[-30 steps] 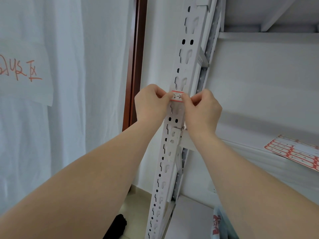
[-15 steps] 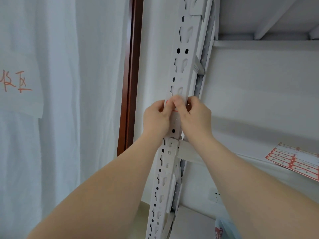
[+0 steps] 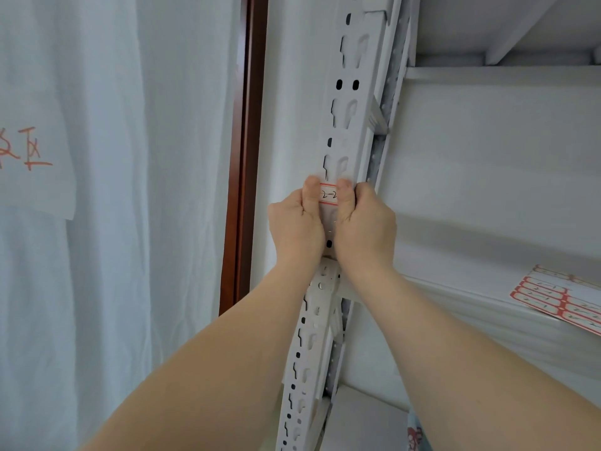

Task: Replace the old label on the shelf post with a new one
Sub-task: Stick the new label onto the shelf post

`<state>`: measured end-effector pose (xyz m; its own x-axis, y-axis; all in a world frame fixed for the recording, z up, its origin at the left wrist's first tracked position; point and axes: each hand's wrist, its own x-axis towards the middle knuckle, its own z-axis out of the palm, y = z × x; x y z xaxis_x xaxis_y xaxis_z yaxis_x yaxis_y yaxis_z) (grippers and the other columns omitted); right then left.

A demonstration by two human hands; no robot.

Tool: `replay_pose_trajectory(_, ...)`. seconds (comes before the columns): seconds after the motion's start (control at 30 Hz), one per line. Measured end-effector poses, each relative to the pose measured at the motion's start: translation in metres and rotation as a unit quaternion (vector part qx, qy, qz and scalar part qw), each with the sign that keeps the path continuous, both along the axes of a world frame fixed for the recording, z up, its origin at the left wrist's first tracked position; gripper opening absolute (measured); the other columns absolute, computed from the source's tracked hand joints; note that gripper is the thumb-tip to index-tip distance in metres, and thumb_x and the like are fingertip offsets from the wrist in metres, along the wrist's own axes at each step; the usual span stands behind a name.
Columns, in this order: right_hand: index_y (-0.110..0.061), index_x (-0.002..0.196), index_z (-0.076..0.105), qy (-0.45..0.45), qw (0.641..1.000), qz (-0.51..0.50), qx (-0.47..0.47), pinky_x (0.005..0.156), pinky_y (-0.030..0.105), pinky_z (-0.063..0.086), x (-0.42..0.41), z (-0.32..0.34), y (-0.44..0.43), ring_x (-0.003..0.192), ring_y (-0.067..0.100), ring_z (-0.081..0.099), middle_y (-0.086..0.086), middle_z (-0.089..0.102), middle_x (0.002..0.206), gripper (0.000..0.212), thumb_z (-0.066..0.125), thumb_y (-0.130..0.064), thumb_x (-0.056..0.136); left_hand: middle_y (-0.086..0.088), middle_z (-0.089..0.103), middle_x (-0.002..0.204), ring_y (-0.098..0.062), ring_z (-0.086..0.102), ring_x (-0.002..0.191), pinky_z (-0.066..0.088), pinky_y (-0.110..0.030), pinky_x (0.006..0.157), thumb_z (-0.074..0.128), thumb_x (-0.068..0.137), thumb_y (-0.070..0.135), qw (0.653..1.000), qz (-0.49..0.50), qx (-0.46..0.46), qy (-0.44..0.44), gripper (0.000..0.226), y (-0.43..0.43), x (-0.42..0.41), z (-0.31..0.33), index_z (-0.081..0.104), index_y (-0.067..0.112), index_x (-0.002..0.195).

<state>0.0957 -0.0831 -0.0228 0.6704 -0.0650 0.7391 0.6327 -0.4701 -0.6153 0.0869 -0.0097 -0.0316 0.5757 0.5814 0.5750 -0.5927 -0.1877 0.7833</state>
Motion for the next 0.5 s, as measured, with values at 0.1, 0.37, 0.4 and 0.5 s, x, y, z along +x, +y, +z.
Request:
replay_pose_trajectory(0.1,-0.012,0.088,0.052,0.004,1.0,0.0,-0.007,0.066,0.034,0.029,-0.004,-0.001,-0.002,0.085,0.034,0.056,0.006,0.061,0.08,0.04,0.03,-0.042,0.103,0.012,0.044,0.046,-0.013,0.047,0.056,0.04,-0.023,0.054,0.044,0.096,0.044,1.0,0.016,-0.002,-0.002,0.056,0.0,0.003,-0.004,0.051,0.031,0.042)
replay_pose_trajectory(0.37,-0.01,0.096,0.052,-0.019,0.994,-0.075,-0.074,0.068,0.036,0.029,-0.001,-0.007,0.0,0.097,0.036,0.054,0.011,0.055,0.079,0.043,0.031,-0.048,0.101,0.009,0.061,0.072,-0.016,0.036,0.095,0.035,-0.026,0.08,0.037,0.098,0.044,0.99,0.123,0.068,0.027,0.042,-0.007,0.006,-0.017,0.065,0.024,0.074)
replay_pose_trajectory(0.4,-0.006,0.1,0.056,-0.026,0.994,-0.08,-0.075,0.069,0.036,0.028,-0.001,-0.007,0.0,0.098,0.036,0.053,0.008,0.051,0.073,0.046,0.032,-0.045,0.101,0.004,0.064,0.08,-0.016,0.035,0.097,0.033,-0.025,0.082,0.037,0.099,0.041,0.988,0.131,0.071,0.03,0.041,-0.006,0.007,-0.017,0.067,0.021,0.079)
replay_pose_trajectory(0.5,-0.001,0.103,0.063,-0.052,0.993,-0.087,-0.067,0.074,0.038,0.028,-0.001,-0.007,-0.002,0.1,0.037,0.051,0.009,0.052,0.068,0.047,0.035,-0.039,0.103,-0.004,0.066,0.094,-0.02,0.037,0.102,0.031,-0.024,0.084,0.036,0.1,0.038,0.987,0.138,0.077,0.04,0.044,-0.003,0.008,-0.017,0.068,0.011,0.089)
